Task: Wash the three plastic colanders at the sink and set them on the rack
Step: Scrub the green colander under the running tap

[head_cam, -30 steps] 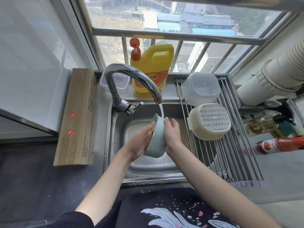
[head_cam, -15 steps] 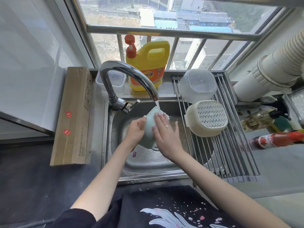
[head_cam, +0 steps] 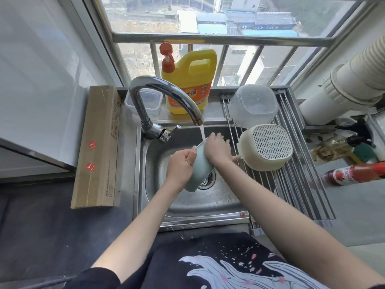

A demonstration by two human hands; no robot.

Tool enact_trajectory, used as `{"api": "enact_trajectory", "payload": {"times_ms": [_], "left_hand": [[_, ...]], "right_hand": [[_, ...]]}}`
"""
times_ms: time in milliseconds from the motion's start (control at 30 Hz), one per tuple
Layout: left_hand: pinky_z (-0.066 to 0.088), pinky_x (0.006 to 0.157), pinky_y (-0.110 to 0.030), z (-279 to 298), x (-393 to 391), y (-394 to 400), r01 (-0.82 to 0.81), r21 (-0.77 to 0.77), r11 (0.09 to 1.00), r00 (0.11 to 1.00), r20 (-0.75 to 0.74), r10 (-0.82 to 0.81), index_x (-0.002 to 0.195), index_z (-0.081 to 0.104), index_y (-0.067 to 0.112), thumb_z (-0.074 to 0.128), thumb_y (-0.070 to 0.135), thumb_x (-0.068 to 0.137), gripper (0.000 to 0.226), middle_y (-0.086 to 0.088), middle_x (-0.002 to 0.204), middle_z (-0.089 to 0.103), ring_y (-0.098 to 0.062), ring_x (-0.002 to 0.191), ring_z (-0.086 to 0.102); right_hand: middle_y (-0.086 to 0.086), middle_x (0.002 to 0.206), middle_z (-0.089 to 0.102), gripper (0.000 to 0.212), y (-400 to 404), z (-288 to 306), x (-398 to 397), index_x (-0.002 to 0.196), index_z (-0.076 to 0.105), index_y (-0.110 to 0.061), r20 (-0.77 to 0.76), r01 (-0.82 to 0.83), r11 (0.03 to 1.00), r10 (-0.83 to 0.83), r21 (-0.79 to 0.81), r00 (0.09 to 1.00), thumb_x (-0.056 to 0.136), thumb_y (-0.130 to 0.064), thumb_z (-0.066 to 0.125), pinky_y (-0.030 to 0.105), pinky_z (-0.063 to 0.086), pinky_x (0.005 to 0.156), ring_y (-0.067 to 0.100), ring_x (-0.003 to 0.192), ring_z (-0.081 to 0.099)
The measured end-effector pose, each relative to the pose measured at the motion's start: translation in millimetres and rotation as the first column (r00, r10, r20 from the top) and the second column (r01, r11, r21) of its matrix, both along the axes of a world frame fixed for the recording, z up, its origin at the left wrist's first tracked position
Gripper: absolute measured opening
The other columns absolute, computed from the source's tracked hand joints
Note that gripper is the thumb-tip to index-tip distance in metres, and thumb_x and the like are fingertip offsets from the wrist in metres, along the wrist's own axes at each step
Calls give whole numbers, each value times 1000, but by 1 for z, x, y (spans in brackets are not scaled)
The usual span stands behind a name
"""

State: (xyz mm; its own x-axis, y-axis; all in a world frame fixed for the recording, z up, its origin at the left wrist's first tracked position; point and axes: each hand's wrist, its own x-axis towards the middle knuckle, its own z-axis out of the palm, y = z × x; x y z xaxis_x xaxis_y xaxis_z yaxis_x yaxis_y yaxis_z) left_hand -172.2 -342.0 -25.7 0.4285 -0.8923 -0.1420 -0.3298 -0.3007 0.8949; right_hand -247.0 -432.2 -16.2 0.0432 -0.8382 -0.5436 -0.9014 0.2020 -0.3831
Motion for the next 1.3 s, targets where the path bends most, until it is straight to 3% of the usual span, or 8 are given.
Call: {"api": "enact_trajectory", "payload": {"times_ms": [133,400,633,867,967,1067,1167,1300], "left_hand": [[32,56,-31,-4,6,-9,-97,27,995,989,-109,99,57,52,7,40,45,89,51,-3,56,50,-13,59,39],[17,49,-29,5,-3,8,-50,-28,998,995,-88,47,50,29,18,36,47,89,49,4,49,30,-10,49,26],[30,57,-30,-1,15,-15,-238,41,970,948,-206,242,60,53,0,42,42,95,56,-6,60,47,-15,62,37],[20,56,-30,0,11,0,-200,26,980,935,-293,198,63,49,7,40,57,87,57,-8,62,36,-16,60,30],[23,55,-29,2,18,2,-251,1,968,871,-437,226,68,52,6,42,43,98,48,-8,66,42,-15,63,35],[27,58,-28,7,23,-1,-197,-79,977,876,-462,140,66,51,0,43,47,95,55,-7,66,43,-14,63,37],[31,52,-20,9,23,-1,53,-68,996,890,-450,-78,61,48,11,40,36,99,46,8,55,49,-3,51,41],[50,82,-35,7,23,-1,397,27,917,765,-563,-314,122,56,15,60,21,86,37,-4,105,68,-14,93,62]], "right_hand": [[-8,160,2,53,59,9,9,153,10,-23,39,-147,973,156,-178,987,101,-35,17,62,-6,111,11,147,-4],[20,135,51,41,-24,1,1,130,49,2,194,131,980,-159,151,968,100,-12,25,38,35,101,34,125,48],[5,156,24,50,50,15,22,146,33,-17,97,-94,937,133,-336,986,101,-36,26,47,14,114,26,145,14],[10,147,41,42,-20,-7,5,138,44,-6,429,37,992,-84,117,899,100,-13,27,38,34,106,28,131,41],[4,131,56,42,-14,-20,-5,128,53,-22,631,393,851,-523,348,573,90,-37,40,39,45,97,24,119,53],[7,114,64,57,14,3,-11,117,59,-15,589,445,676,-734,587,339,90,-59,34,48,39,102,25,106,58],[7,89,69,69,35,3,-20,101,65,-17,590,332,681,-731,652,342,90,-71,24,41,43,84,24,81,63],[13,107,68,59,46,-2,-23,121,58,-18,695,263,815,-578,517,427,85,-63,48,34,56,63,27,85,68]]}}
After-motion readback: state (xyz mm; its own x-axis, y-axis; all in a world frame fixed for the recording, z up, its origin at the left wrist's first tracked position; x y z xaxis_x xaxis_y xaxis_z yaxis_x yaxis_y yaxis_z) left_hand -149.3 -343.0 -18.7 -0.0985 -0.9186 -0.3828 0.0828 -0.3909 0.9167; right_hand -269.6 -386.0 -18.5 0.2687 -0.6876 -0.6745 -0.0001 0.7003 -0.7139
